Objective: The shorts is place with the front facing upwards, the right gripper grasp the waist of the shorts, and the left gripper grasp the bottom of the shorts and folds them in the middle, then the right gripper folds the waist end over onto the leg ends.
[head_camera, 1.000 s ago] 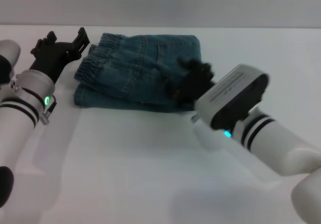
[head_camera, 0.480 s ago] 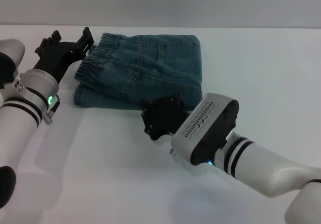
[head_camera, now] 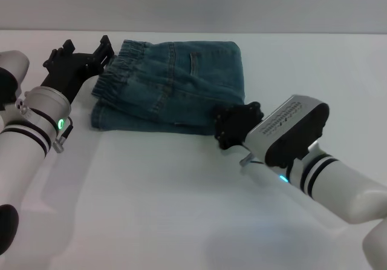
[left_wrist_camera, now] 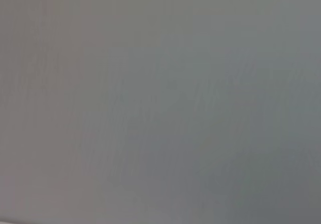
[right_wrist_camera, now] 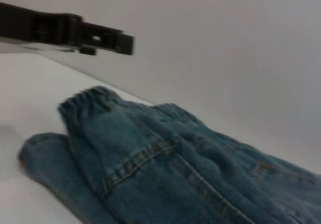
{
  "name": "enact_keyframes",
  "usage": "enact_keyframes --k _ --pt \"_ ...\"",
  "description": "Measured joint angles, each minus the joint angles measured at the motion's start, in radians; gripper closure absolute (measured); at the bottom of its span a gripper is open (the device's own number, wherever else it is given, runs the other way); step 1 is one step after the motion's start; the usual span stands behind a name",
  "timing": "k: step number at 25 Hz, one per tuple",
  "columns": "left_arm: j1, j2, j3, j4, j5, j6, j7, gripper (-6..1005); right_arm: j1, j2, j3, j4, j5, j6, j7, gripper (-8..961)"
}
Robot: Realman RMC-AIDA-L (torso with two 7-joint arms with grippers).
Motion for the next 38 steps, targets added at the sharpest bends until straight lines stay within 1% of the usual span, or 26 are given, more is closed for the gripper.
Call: enact_keyframes --k 6,9,11,12,13,14,15,16,18,19,20,23,25,26,28,31,38 --pt "-0.008 0.000 0.000 -0.003 0.000 -0.004 0.000 166 0.004 0.000 0.041 0.050 0.001 -0.010 0.002 953" --pt "-0.008 0.002 0.000 -0.004 0.000 -0.004 0.000 166 -0.012 -0.005 0.047 0.021 -0.019 0.011 0.002 953" --pt "-0.007 0.002 0.000 -0.006 0.001 0.007 0.006 166 -0.048 -0.007 0.048 -0.018 -0.086 0.070 -0.005 953" --pt "-0.006 0.002 0.002 -0.011 0.001 0.025 0.012 166 -0.091 0.001 0.065 -0.028 -0.141 0.167 -0.010 954" --pt "-0.006 0.002 0.002 -0.011 0.001 0.025 0.012 166 -0.091 0.001 0.065 -0.028 -0.141 0.167 -0.010 954" --pt "-0.006 0.002 0.002 -0.011 0.001 0.025 0.012 166 -0.113 0.005 0.076 -0.027 -0.152 0.223 -0.011 954" --pt "-0.006 0.001 0.009 -0.022 0.001 0.060 0.015 166 -0.127 0.006 0.088 -0.032 -0.136 0.269 -0.011 954" --pt "-0.003 -0.002 0.024 -0.055 0.001 0.148 0.018 166 -0.144 0.006 0.103 -0.037 -0.107 0.317 -0.010 954" --pt "0.000 -0.002 0.029 -0.070 0.001 0.188 0.024 166 -0.181 0.006 0.149 -0.036 0.006 0.389 -0.008 953" --pt "0.000 -0.002 0.029 -0.070 0.001 0.188 0.024 166 -0.197 0.005 0.173 -0.026 0.051 0.414 -0.007 953" --pt "0.004 -0.002 0.036 -0.093 0.001 0.239 0.037 166 -0.212 0.003 0.198 -0.010 0.096 0.433 -0.005 953" --pt "0.004 -0.001 0.037 -0.123 0.001 0.273 0.049 166 -0.258 -0.002 0.261 0.073 0.226 0.455 0.010 954" --pt "0.005 -0.001 0.037 -0.141 0.001 0.293 0.059 166 -0.288 -0.003 0.293 0.119 0.270 0.468 0.034 954" --pt "0.007 0.000 0.036 -0.172 0.001 0.329 0.085 166 -0.306 -0.003 0.314 0.139 0.279 0.480 0.047 916" --pt "0.010 0.000 0.034 -0.178 0.001 0.338 0.090 166 -0.340 0.000 0.346 0.161 0.283 0.504 0.055 841" --pt "0.014 0.002 0.028 -0.186 -0.001 0.345 0.092 166 -0.370 0.002 0.349 0.166 0.283 0.549 0.055 781" --pt "0.025 -0.001 0.036 -0.197 0.000 0.389 0.092 166 -0.384 0.006 0.342 0.149 0.286 0.558 0.056 641"
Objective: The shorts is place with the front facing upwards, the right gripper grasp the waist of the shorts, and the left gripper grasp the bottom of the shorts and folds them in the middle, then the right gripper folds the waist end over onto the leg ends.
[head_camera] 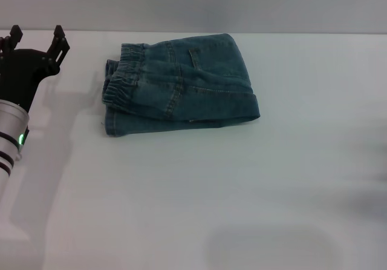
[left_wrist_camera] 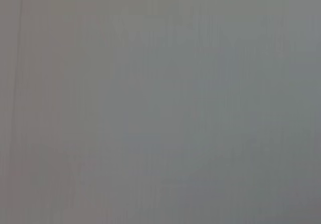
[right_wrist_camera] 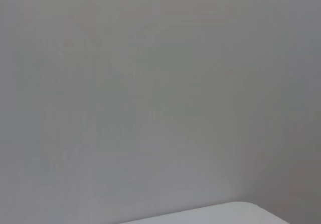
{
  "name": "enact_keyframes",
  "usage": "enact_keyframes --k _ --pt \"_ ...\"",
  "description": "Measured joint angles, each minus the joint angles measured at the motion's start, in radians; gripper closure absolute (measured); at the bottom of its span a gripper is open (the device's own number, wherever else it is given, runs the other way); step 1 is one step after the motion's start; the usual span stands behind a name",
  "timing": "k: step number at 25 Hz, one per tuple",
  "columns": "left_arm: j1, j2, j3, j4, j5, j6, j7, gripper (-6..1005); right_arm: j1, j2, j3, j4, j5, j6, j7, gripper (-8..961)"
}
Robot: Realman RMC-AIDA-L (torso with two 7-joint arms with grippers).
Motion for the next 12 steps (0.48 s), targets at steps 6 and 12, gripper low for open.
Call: enact_keyframes --k 6,12 --pt "0.011 -0.001 0.002 -0.002 0.000 0.003 0.000 166 0.009 0.000 -0.012 -0.005 0.004 -0.011 0.001 385" --pt "0.015 -0.001 0.009 -0.002 0.001 0.004 0.000 166 0.015 -0.001 -0.023 -0.004 0.006 -0.014 0.001 314"
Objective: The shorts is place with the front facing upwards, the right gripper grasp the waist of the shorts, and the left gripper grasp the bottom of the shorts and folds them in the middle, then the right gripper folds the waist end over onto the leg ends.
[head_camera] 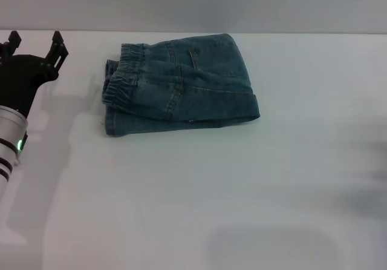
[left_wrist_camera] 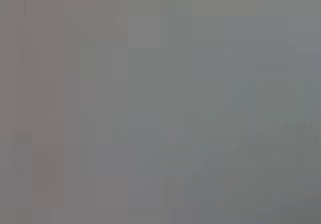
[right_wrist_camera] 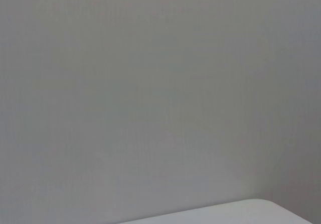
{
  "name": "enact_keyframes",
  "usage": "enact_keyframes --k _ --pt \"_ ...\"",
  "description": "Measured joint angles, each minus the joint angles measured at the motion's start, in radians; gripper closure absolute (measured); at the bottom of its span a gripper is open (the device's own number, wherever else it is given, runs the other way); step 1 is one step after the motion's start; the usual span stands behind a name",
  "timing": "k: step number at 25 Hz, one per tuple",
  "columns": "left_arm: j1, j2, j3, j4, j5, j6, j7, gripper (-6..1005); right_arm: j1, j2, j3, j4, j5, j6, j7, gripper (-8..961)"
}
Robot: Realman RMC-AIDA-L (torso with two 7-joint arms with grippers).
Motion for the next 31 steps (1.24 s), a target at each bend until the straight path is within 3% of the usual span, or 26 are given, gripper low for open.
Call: enact_keyframes --k 31 --pt "-0.001 -0.002 0.033 0.011 0.000 0.000 0.000 166 0.035 -0.007 -0.029 0.016 0.002 -0.001 0.000 314"
